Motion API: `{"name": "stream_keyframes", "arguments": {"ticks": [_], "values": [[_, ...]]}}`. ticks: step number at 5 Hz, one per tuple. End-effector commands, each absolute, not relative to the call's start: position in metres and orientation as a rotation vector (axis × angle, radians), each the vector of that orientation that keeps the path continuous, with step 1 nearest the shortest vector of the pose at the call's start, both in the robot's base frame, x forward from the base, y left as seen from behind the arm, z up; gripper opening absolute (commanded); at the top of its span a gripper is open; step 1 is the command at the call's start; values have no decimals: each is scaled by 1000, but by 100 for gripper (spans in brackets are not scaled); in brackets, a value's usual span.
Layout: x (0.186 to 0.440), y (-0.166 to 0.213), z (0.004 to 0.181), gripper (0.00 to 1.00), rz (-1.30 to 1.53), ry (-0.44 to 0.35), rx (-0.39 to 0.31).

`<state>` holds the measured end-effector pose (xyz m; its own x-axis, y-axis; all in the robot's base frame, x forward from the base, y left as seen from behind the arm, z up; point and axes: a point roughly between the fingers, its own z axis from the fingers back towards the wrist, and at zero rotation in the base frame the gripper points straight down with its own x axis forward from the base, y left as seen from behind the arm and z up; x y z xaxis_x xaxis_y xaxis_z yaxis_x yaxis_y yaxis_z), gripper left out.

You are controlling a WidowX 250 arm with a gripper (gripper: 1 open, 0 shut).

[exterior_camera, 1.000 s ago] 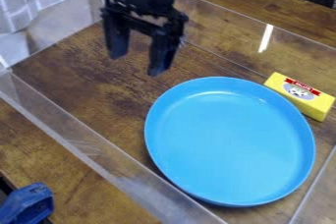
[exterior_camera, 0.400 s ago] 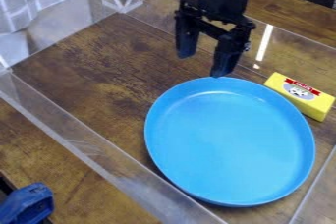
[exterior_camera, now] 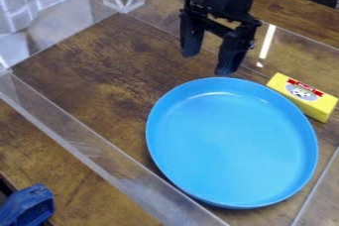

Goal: Put the yellow brick in the blue tray

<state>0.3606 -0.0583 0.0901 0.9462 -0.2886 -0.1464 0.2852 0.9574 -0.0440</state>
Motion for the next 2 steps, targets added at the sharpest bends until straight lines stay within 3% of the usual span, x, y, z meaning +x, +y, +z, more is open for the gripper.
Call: {"name": "stream_keyframes", "arguments": {"ticks": [1, 2], "values": [[381, -58, 103, 100, -303, 81, -28], [392, -65, 92, 100, -336, 90, -30]]}}
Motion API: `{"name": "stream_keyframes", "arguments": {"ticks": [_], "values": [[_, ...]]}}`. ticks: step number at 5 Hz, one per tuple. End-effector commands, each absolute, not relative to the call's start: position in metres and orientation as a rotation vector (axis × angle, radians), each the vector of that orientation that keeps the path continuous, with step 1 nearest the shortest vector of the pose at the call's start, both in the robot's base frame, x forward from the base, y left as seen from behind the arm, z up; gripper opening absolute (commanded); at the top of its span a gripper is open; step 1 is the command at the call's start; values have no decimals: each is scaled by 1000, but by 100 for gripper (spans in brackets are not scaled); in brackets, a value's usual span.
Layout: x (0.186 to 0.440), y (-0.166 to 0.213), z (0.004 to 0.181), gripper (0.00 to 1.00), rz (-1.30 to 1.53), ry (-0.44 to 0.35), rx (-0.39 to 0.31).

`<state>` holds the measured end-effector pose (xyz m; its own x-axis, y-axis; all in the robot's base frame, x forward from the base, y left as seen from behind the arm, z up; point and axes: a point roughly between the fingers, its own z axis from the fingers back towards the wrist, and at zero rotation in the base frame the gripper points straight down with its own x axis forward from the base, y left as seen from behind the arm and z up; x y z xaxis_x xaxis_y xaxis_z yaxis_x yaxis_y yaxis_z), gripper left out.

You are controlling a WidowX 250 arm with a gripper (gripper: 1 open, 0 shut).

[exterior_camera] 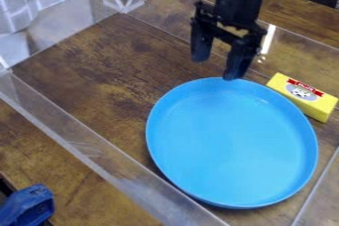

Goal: Put the yellow brick in the blue tray

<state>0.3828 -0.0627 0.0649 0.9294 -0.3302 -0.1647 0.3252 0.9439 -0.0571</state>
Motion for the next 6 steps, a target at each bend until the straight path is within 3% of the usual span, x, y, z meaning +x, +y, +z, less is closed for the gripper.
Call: {"name": "stream_keyframes", "arguments": {"ticks": [1, 6], "values": [[397, -77, 85, 100, -400, 80, -30], [405, -127, 68, 100, -584, 78, -38]]}}
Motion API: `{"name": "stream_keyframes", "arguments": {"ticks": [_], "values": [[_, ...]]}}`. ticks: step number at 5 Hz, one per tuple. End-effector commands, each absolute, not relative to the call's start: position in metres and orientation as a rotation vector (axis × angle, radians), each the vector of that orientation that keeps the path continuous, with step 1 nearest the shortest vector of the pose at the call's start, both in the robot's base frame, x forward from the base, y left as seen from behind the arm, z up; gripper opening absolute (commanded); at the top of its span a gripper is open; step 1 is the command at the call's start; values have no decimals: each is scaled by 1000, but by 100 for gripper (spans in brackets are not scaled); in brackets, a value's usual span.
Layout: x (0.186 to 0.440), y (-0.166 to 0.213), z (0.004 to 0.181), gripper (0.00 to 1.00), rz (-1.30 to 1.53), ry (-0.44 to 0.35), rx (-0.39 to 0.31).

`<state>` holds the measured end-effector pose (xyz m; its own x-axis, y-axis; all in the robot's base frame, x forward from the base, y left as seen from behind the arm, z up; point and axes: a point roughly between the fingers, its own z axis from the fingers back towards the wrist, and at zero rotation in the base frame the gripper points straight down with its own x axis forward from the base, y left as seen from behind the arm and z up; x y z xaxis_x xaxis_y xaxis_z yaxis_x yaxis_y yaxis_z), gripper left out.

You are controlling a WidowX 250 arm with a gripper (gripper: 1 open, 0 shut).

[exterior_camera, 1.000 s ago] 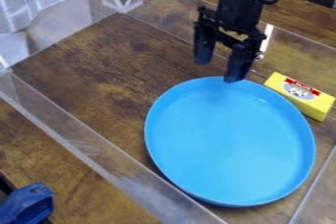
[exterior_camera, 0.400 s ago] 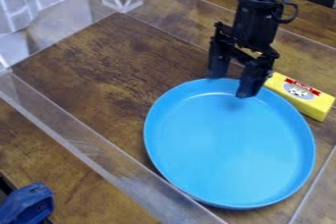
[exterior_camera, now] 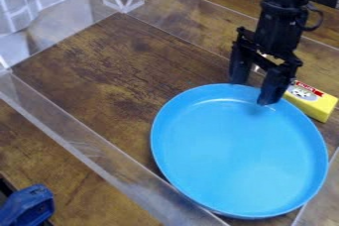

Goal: Put the yellow brick in the blue tray

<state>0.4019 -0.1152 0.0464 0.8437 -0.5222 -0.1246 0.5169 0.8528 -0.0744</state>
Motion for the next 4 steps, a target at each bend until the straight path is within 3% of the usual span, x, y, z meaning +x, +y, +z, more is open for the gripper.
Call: {"name": "stream_keyframes", "arguments": {"ticks": [1, 4], "values": [[413, -134, 68, 100, -646, 78, -30], [426, -115, 57, 100, -656, 52, -30]]}}
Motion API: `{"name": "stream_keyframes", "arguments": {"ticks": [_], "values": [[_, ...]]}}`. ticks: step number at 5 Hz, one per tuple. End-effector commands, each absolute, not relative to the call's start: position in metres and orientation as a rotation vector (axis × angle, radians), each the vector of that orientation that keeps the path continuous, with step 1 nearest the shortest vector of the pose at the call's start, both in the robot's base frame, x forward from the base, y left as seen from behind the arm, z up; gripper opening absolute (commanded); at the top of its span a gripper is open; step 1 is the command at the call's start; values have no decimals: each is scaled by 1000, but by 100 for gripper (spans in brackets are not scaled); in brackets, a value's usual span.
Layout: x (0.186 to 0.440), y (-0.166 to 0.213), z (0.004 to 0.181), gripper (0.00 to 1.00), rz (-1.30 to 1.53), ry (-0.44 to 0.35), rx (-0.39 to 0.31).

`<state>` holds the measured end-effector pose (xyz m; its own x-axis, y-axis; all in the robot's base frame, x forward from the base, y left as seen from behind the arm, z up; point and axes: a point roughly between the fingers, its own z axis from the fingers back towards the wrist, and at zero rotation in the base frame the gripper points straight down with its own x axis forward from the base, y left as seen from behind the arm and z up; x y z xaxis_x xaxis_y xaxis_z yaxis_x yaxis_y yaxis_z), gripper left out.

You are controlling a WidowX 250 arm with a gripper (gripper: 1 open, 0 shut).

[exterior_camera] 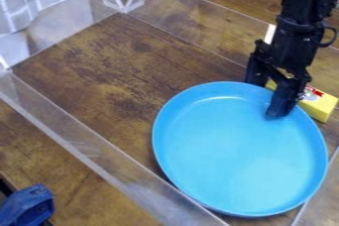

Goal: Put the yellow brick in the blue tray

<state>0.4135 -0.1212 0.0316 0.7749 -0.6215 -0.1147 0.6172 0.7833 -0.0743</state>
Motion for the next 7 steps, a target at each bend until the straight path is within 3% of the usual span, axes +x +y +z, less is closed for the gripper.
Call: {"name": "stream_keyframes", "arguments": {"ticks": [1, 4, 7], "values": [[439, -114, 62, 100, -745, 41, -29], [446, -104, 30, 100, -804, 42, -40], [448, -116, 13, 100, -806, 39, -56]]}}
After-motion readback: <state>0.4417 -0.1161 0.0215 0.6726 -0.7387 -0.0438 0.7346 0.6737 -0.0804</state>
